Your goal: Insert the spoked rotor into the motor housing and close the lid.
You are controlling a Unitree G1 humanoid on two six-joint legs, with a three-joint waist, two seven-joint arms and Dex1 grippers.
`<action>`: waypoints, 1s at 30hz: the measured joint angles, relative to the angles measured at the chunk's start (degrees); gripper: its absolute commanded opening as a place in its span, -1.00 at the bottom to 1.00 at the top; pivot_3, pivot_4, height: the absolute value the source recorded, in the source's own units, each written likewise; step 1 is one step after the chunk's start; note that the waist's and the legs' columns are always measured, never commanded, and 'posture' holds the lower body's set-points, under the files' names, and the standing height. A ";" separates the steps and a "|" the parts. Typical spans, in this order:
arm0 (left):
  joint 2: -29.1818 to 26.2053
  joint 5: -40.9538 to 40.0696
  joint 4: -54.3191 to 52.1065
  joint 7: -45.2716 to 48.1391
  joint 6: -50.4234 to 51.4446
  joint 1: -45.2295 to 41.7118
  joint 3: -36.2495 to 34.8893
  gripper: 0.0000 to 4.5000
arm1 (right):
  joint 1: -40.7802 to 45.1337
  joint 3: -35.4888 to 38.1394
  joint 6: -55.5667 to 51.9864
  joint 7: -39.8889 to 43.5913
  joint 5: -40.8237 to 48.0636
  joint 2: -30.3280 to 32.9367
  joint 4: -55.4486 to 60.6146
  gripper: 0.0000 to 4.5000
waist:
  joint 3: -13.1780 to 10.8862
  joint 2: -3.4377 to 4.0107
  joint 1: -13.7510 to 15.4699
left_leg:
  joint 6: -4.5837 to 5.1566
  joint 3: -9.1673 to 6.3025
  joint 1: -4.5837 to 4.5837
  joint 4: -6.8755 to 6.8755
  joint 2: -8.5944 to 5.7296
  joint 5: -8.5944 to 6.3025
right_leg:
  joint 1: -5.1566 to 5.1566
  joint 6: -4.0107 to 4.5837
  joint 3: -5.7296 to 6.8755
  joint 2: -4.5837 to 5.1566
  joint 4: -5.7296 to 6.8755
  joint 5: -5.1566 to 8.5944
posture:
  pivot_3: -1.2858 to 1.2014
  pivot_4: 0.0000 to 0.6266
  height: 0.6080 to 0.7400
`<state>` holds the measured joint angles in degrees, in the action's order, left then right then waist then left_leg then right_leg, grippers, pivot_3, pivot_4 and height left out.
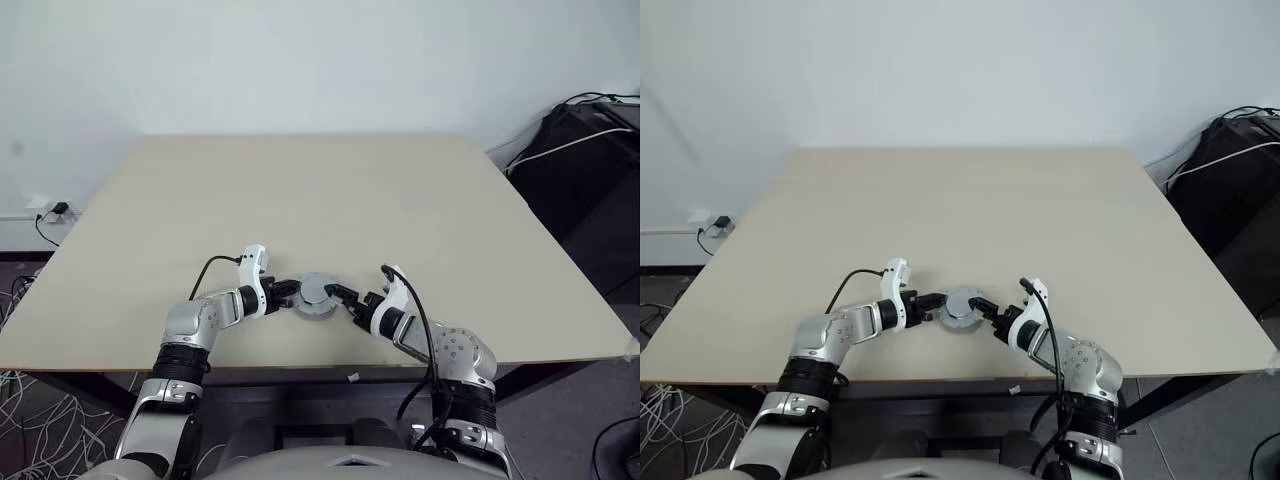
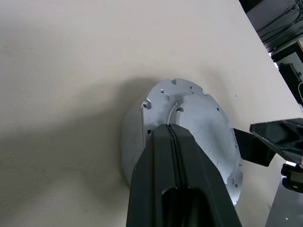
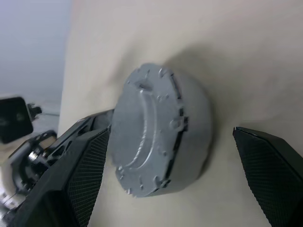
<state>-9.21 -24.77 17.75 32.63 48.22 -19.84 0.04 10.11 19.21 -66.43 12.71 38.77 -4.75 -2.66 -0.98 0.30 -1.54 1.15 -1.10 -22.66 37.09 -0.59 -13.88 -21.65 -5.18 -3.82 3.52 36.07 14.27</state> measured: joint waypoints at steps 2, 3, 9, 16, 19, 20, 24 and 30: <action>0.00 0.00 -0.05 0.00 0.00 0.00 0.01 -1.00 | 0.19 -0.78 -1.04 0.19 1.12 0.01 -0.42 0.99 | -0.01 0.01 0.03 | 0.00 -0.01 -0.02 0.00 -0.01 0.00 | 0.00 0.02 0.00 0.00 -0.02 -0.01 | 0.03 -1.00 1.00; 0.00 0.03 -0.06 -0.02 -0.02 0.00 0.01 -1.00 | 0.23 -0.95 -1.66 0.16 1.45 0.01 -0.42 0.99 | 0.00 0.01 0.04 | 0.01 -0.01 -0.04 -0.01 -0.01 0.00 | 0.00 0.03 0.00 0.00 -0.04 -0.01 | 0.03 -1.00 1.00; -0.01 0.12 -0.26 -0.09 -0.13 0.11 0.00 -1.00 | 0.25 -0.95 -3.02 -0.29 3.21 -0.02 -0.45 0.99 | -0.01 0.02 -0.11 | 0.04 -0.01 -0.07 -0.07 -0.01 0.01 | -0.07 0.08 -0.01 -0.01 -0.05 -0.03 | 0.03 -1.00 1.00; 0.09 0.28 -0.57 -0.13 -0.32 0.39 0.02 -1.00 | 2.65 1.54 -1.49 -2.61 5.47 -0.85 -5.17 0.99 | -0.02 0.02 -0.40 | 0.02 0.00 -0.06 -0.05 0.00 0.00 | -0.05 0.03 0.00 -0.01 -0.06 -0.02 | 0.03 -1.00 1.00; 0.03 0.73 -0.69 -0.16 -0.41 0.43 -0.08 -1.00 | 2.66 2.54 -1.82 -2.78 7.85 -0.98 -4.95 0.99 | -0.02 0.02 -0.51 | 0.10 -0.01 -0.08 -0.07 0.00 0.04 | -0.06 0.07 -0.01 -0.01 -0.06 -0.03 | 0.03 -1.00 1.00; -0.03 1.13 -0.76 -0.25 -0.46 0.44 -0.26 -1.00 | 2.66 2.67 -2.47 -2.81 8.92 -0.99 -4.33 0.99 | -0.02 0.03 -0.58 | 0.21 -0.01 -0.10 -0.09 0.00 0.10 | -0.09 0.08 -0.01 -0.02 -0.06 -0.03 | 0.03 -1.00 1.00; -0.12 1.90 -0.85 -0.50 -0.50 0.50 -0.85 -1.00 | 2.67 2.66 -4.80 -3.16 11.88 -1.00 -1.95 0.99 | -0.02 0.03 -0.55 | 0.24 -0.03 -0.19 -0.14 -0.01 0.10 | -0.17 0.10 0.00 -0.02 -0.07 -0.01 | 0.03 -1.00 1.00; 0.05 2.23 -0.87 -0.43 -0.91 0.64 -1.05 -1.00 | 2.67 1.63 -6.64 -5.18 11.96 -0.94 -0.84 0.99 | -0.02 0.04 -0.64 | 0.24 -0.01 -0.23 -0.14 0.01 0.09 | -0.23 0.11 -0.01 -0.02 -0.07 -0.02 | 0.03 -1.00 1.00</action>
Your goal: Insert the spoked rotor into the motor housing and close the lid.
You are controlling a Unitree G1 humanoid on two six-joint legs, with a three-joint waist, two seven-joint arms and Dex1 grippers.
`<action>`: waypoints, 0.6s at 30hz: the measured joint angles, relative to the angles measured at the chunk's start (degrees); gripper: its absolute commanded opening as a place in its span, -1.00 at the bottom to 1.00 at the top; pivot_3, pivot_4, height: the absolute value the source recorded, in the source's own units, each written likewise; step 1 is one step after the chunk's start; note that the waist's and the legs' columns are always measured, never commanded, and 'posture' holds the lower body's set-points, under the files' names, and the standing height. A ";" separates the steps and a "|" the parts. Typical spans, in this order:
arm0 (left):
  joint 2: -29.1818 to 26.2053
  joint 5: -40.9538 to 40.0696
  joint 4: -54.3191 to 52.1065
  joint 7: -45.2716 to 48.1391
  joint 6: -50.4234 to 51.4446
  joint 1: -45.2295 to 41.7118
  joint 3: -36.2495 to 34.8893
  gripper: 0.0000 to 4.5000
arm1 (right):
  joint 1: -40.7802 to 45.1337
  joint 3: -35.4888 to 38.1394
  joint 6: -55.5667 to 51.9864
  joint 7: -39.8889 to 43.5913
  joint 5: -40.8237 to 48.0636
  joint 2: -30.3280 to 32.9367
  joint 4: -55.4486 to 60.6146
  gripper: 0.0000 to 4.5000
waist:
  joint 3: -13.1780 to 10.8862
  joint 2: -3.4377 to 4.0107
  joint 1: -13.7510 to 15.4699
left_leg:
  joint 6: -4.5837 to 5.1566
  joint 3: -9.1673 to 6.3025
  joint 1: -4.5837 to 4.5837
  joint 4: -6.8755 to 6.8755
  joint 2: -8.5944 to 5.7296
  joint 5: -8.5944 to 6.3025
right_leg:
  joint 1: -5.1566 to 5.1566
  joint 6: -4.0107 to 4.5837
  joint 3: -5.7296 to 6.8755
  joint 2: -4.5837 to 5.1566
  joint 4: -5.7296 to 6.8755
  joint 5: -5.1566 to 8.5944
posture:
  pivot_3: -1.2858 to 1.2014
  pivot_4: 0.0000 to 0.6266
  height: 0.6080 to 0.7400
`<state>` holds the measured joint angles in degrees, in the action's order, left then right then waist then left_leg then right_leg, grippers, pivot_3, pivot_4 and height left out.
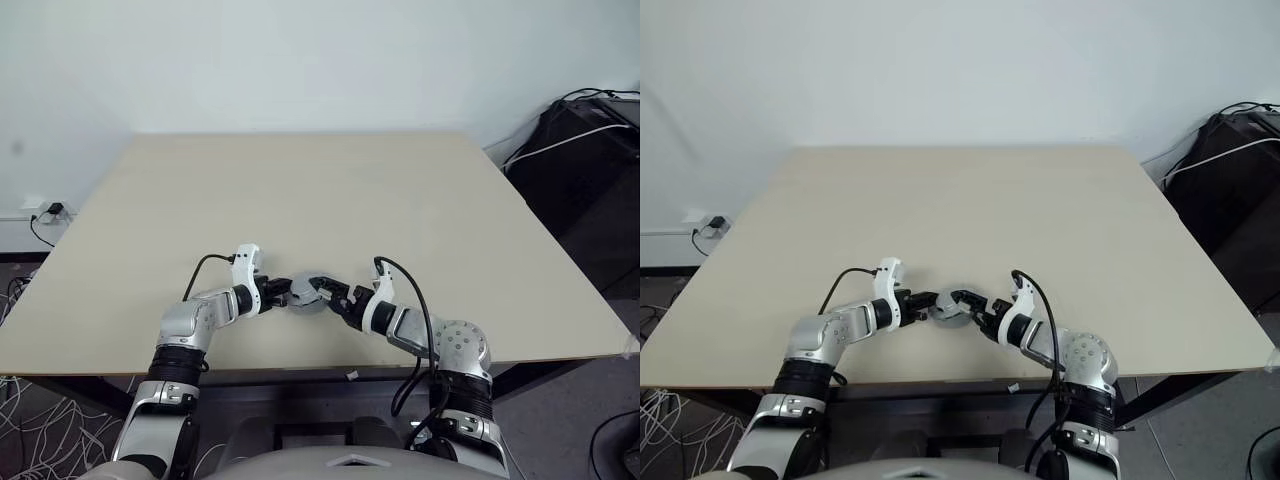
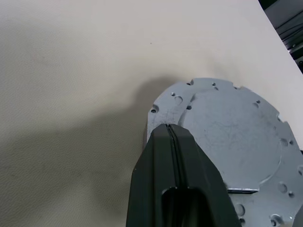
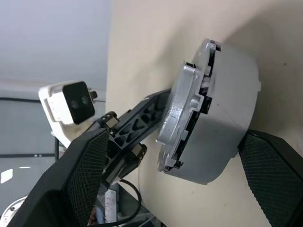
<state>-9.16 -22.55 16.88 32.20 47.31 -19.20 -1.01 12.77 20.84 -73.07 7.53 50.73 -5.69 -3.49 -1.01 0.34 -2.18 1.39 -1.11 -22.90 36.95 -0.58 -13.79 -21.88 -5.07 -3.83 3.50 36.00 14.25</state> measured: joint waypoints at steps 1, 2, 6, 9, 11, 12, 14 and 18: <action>0.05 -0.01 0.00 0.06 -0.01 0.01 0.00 -1.00 | -0.01 -0.28 0.00 -0.27 -0.36 0.04 -0.11 0.99 | 0.00 0.00 -0.03 | -0.01 0.00 0.00 0.00 0.00 0.00 | 0.00 0.00 0.00 0.00 0.00 0.00 | 0.03 -1.00 1.00; 0.12 -0.01 0.00 0.11 -0.01 0.02 0.01 -1.00 | -0.01 -0.36 0.05 -0.38 -0.71 0.04 -0.32 0.99 | 0.00 0.00 -0.04 | 0.00 0.01 0.00 0.01 0.01 0.00 | 0.00 -0.01 0.00 0.00 0.00 0.00 | 0.03 -1.00 1.00; 0.16 0.00 0.00 0.26 -0.02 0.09 0.02 -1.00 | 0.00 -0.43 0.40 -0.54 -1.06 0.05 -0.64 0.99 | 0.00 0.00 -0.04 | 0.00 0.01 0.01 0.02 0.00 0.00 | 0.02 -0.01 0.00 0.00 0.00 -0.01 | 0.03 -1.00 1.00; 0.16 0.05 -0.01 0.27 -0.08 0.11 0.02 -1.00 | -0.01 -0.41 0.85 -1.31 -1.16 0.05 -0.80 0.59 | 0.00 0.00 -0.01 | 0.00 0.01 0.00 0.02 0.00 0.00 | 0.01 -0.01 0.00 0.00 0.00 -0.01 | 0.03 -1.00 1.00; 0.08 0.11 -0.02 0.26 -0.11 0.11 0.02 -1.00 | -0.04 -0.34 1.39 -1.53 -1.15 0.05 -0.80 0.29 | 0.00 0.00 0.00 | 0.00 0.01 0.00 0.02 0.00 0.00 | 0.01 -0.01 0.00 0.00 0.00 -0.01 | 0.03 -1.00 1.00; 0.04 0.13 -0.03 0.25 -0.14 0.11 0.01 -1.00 | -0.06 -0.29 1.41 -1.61 -1.15 0.05 -0.80 0.14 | 0.00 0.00 0.01 | 0.00 0.00 0.00 0.01 0.00 0.00 | 0.01 -0.01 0.00 0.00 0.00 -0.01 | 0.03 -1.00 1.00; 0.02 0.22 -0.02 0.14 -0.20 0.11 -0.12 -1.00 | -0.22 -0.27 1.29 -1.75 -1.13 0.09 -0.73 -0.14 | 0.00 0.00 0.02 | 0.00 0.00 -0.02 0.01 0.00 0.00 | -0.01 -0.01 0.00 0.00 -0.01 0.00 | 0.03 -1.00 1.00; 0.05 0.16 -0.12 0.41 -0.26 0.43 -0.15 -1.00 | -0.87 -0.27 0.65 -2.43 -1.09 0.31 -0.30 -0.40 | -0.03 0.04 0.16 | 0.01 -0.01 -0.03 0.02 -0.02 0.00 | 0.01 -0.01 0.00 0.01 -0.01 -0.01 | 0.03 -1.00 1.00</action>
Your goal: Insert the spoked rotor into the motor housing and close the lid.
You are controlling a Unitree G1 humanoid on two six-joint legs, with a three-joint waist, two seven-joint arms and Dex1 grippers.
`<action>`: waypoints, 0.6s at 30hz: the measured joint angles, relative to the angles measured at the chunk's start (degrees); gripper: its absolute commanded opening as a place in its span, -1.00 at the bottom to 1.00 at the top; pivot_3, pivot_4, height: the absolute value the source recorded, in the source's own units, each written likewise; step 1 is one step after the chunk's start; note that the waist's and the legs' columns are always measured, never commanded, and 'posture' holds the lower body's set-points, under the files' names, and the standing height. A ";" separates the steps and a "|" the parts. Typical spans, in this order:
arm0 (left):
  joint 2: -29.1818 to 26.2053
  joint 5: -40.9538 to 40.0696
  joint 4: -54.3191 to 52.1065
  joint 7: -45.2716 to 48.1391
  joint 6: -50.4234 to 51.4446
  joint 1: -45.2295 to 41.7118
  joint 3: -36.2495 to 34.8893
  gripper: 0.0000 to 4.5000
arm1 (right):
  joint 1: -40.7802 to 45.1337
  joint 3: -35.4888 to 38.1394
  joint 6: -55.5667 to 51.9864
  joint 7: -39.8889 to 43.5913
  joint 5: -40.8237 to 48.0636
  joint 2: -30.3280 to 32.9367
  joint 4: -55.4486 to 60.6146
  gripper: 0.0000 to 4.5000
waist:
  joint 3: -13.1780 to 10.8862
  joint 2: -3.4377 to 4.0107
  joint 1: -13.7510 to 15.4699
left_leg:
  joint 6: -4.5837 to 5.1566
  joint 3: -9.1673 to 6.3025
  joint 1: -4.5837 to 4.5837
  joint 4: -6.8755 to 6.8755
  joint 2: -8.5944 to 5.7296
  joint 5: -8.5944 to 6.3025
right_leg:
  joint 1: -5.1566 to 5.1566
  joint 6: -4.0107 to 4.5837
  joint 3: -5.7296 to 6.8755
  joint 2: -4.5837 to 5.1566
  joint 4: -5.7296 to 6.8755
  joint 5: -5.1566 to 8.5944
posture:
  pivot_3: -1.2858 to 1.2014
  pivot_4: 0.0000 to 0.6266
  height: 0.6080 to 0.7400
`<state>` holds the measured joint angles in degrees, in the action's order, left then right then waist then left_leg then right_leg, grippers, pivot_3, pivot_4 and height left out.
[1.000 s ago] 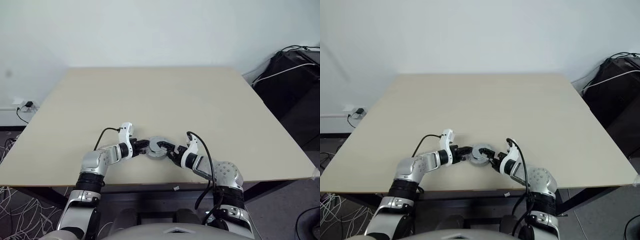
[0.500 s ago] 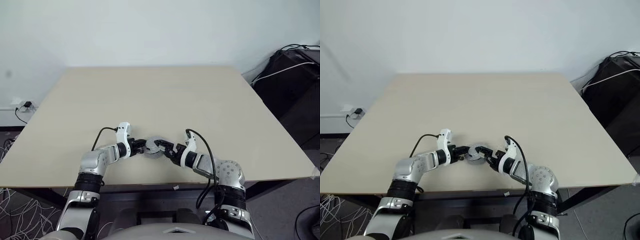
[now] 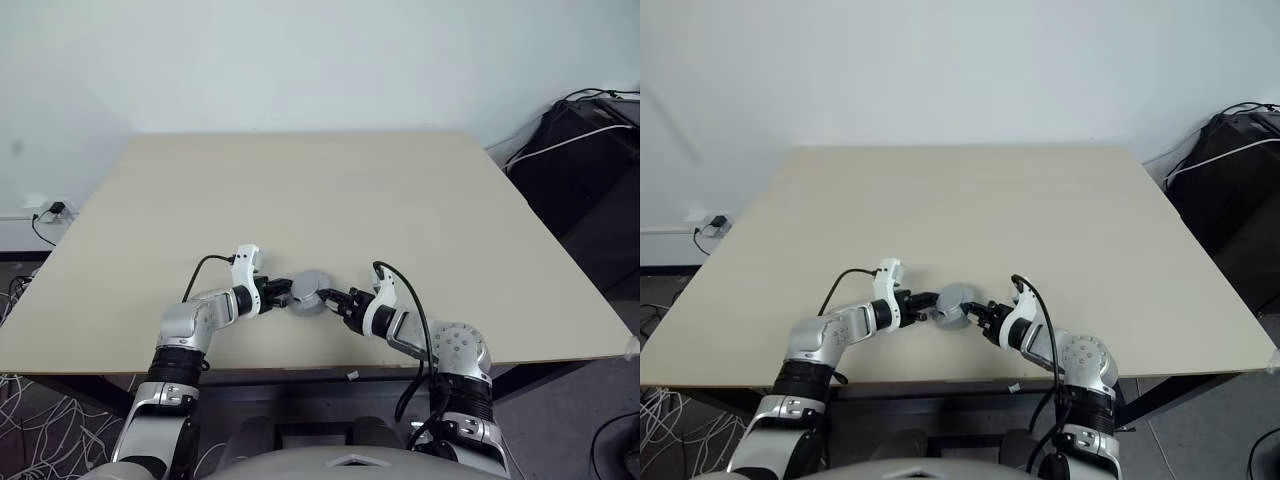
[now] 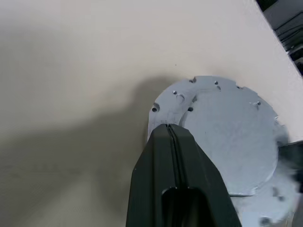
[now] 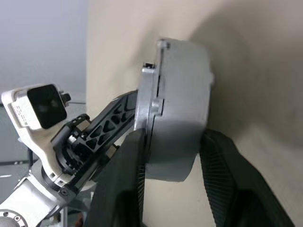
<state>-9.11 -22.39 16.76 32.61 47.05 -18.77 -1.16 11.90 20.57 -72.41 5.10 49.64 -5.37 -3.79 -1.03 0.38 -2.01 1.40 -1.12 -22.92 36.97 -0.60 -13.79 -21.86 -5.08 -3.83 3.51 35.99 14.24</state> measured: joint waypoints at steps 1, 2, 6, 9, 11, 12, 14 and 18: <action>0.03 0.00 0.00 0.00 0.00 0.01 0.01 -1.00 | -0.12 -0.07 -0.46 -0.14 0.00 0.06 0.38 -0.40 | 0.00 0.00 0.04 | 0.00 0.00 0.00 0.01 0.00 0.00 | 0.00 0.00 0.00 0.00 0.00 0.00 | 0.03 -1.00 1.00; 0.05 0.00 0.01 0.03 0.00 0.04 0.02 -1.00 | -0.40 -0.25 -0.72 -0.14 0.03 0.17 0.72 -0.40 | 0.00 0.00 0.07 | 0.00 0.00 0.00 0.01 0.00 0.00 | 0.01 -0.01 0.00 0.00 0.00 0.00 | 0.03 -1.00 1.00; 0.12 0.01 0.02 0.31 0.01 0.10 0.18 -1.00 | -1.53 -1.07 -0.93 -0.12 0.21 0.48 2.03 -0.40 | 0.00 0.00 0.26 | 0.01 0.00 0.00 0.00 -0.01 -0.01 | 0.02 0.00 0.00 0.01 -0.03 0.00 | 0.03 -1.00 1.00; 0.21 0.00 0.03 0.32 -0.05 0.12 0.21 -1.00 | -1.74 -1.14 -0.92 -0.12 0.29 0.51 2.16 -0.40 | 0.00 0.00 0.34 | 0.01 0.00 0.00 0.00 -0.01 -0.01 | 0.02 0.00 0.00 0.01 -0.04 0.00 | 0.03 -1.00 1.00; 0.40 -0.04 -0.02 0.22 -0.21 0.27 0.16 -1.00 | -1.90 -1.14 -0.88 -0.13 0.39 0.52 2.27 -0.40 | 0.00 0.00 0.42 | 0.01 0.00 0.00 0.00 -0.01 -0.01 | 0.02 0.00 0.00 0.01 -0.04 0.00 | 0.03 -1.00 1.00; 0.50 -0.08 -0.12 0.13 -0.24 0.38 0.04 -1.00 | -1.91 -1.14 -0.82 -0.14 0.39 0.52 2.28 -0.40 | 0.00 0.00 0.44 | 0.01 0.00 0.00 0.00 -0.01 -0.01 | 0.02 0.00 0.00 0.01 -0.04 0.00 | 0.03 -1.00 1.00; 0.75 -0.24 -1.15 -0.18 -0.26 1.05 -0.09 -1.00 | -1.93 -1.14 -0.76 -0.15 0.48 0.53 2.29 -0.40 | 0.00 0.00 0.42 | 0.01 0.00 0.00 0.00 0.00 -0.01 | 0.02 0.00 0.00 0.01 -0.04 0.00 | 0.03 -1.00 1.00; 0.93 -0.36 -4.18 -0.80 -0.07 3.15 -0.53 -1.00 | -1.98 -1.13 -0.66 -0.15 1.00 0.55 2.29 -0.40 | 0.00 0.00 0.21 | 0.02 0.01 -0.03 -0.05 0.01 -0.04 | -0.06 0.03 0.00 0.01 -0.05 0.02 | 0.03 -1.00 1.00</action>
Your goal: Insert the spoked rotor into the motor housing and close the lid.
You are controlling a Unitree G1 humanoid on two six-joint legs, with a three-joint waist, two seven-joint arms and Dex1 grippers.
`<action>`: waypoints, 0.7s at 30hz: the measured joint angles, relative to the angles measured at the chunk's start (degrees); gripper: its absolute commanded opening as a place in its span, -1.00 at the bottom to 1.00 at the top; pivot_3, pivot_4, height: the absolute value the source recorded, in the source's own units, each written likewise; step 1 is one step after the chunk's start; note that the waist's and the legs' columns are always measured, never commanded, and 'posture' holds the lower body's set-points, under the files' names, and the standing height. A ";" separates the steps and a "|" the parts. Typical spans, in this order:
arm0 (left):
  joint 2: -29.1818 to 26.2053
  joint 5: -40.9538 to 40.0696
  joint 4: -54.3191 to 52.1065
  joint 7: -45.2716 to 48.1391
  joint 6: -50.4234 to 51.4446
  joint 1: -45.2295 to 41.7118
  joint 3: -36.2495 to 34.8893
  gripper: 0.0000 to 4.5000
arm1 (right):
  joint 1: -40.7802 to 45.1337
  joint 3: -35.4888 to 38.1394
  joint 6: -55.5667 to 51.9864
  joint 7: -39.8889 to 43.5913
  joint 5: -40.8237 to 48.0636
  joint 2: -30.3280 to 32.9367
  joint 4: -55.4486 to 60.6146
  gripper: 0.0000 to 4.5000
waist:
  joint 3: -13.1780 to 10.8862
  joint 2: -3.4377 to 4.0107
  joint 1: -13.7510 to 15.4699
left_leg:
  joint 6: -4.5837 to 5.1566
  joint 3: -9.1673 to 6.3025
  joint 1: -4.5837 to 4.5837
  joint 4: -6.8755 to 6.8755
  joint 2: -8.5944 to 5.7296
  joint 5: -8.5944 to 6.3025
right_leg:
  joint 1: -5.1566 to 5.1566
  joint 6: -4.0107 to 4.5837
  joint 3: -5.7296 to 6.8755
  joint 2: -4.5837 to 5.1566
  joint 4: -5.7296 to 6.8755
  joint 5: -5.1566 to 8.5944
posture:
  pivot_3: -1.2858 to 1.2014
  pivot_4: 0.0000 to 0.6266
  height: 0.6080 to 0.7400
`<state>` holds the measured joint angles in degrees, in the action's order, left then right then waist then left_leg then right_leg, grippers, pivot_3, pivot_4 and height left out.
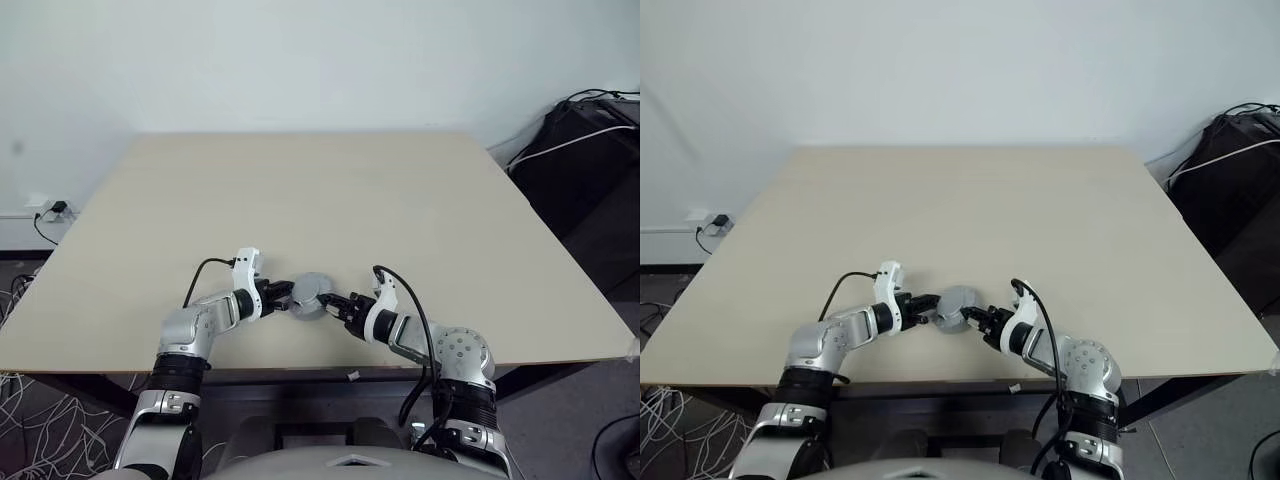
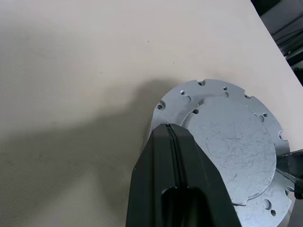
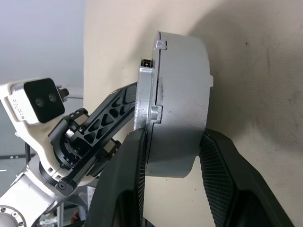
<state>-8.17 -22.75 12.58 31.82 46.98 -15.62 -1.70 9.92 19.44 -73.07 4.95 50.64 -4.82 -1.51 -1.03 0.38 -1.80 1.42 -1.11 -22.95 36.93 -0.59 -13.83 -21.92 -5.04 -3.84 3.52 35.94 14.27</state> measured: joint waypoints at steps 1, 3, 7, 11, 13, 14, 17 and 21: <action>-0.03 -0.16 -0.89 -0.12 0.11 0.64 -0.11 -1.00 | -0.02 0.00 0.02 0.00 0.15 0.01 0.00 -0.40 | 0.00 0.00 -0.09 | 0.00 0.00 -0.02 -0.01 0.00 -0.01 | -0.02 0.01 0.00 0.00 0.00 0.01 | 0.03 -1.00 1.00; 0.03 -0.74 -2.83 -0.47 0.43 1.97 -0.68 -1.00 | -0.04 0.00 0.05 0.01 0.38 0.02 0.00 -0.41 | 0.00 0.00 -0.25 | 0.01 0.00 -0.09 -0.02 0.01 -0.03 | -0.09 0.02 0.00 0.00 0.00 0.01 | 0.03 -1.00 1.00; 0.31 -3.30 -7.54 -0.81 0.53 5.40 -3.16 -1.00 | -0.07 0.09 0.39 0.06 1.07 0.03 0.00 -0.41 | -0.01 0.01 -0.31 | 0.02 0.00 -0.63 0.07 0.03 -0.02 | -0.64 -0.06 -0.01 -0.01 0.07 -0.05 | 0.03 -1.00 1.00; 1.40 -7.81 -14.43 -1.38 0.33 7.95 -6.36 -1.00 | -0.16 0.10 0.74 -0.07 1.47 0.06 -0.03 -0.41 | -0.01 0.02 -0.34 | 0.01 0.01 -0.73 0.09 0.03 -0.02 | -0.66 -0.25 -0.01 0.00 0.08 -0.16 | 0.03 -1.00 1.00; 1.51 -9.79 -17.08 -1.94 0.19 9.34 -8.50 -1.00 | -0.24 0.11 1.12 -0.09 1.56 0.08 -0.07 -0.41 | -0.02 0.03 -0.32 | 0.01 0.01 -0.72 0.09 0.03 -0.02 | -0.70 -0.13 -0.01 0.00 0.07 -0.10 | 0.03 -1.00 1.00; 1.87 -10.86 -18.33 -2.23 -0.04 10.44 -9.69 -1.00 | -0.29 0.16 1.39 -0.10 1.64 0.09 -0.08 -0.41 | -0.02 0.04 -0.30 | 0.02 0.01 -0.71 0.09 0.02 -0.02 | -0.70 0.00 -0.01 0.00 0.05 -0.02 | 0.03 -1.00 1.00; 4.66 -13.94 -21.02 -3.58 -2.16 14.27 -12.85 -1.00 | -0.46 0.67 1.80 -0.26 2.19 0.09 -0.18 -0.41 | -0.03 0.03 -0.19 | 0.04 0.02 -0.73 0.13 0.00 -0.03 | -0.67 0.00 -0.01 0.04 0.02 -0.02 | 0.03 -1.00 1.00; 8.93 -20.38 -23.90 -4.42 -2.63 21.09 -15.00 -0.72 | -0.67 2.48 3.51 -1.08 3.40 -0.06 -0.30 -0.41 | -0.05 0.00 -0.31 | 0.05 0.05 -0.74 0.14 0.01 -0.04 | -0.69 0.00 -0.02 0.04 0.01 -0.02 | 0.03 -1.00 1.00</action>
<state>0.76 -43.13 -11.32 27.40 44.35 5.47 -16.70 9.25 21.92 -69.56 3.87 54.04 -4.88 -1.80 -1.08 0.39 -2.11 1.47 -1.06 -23.69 37.07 -0.57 -13.87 -22.60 -5.04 -3.85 3.56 35.95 14.24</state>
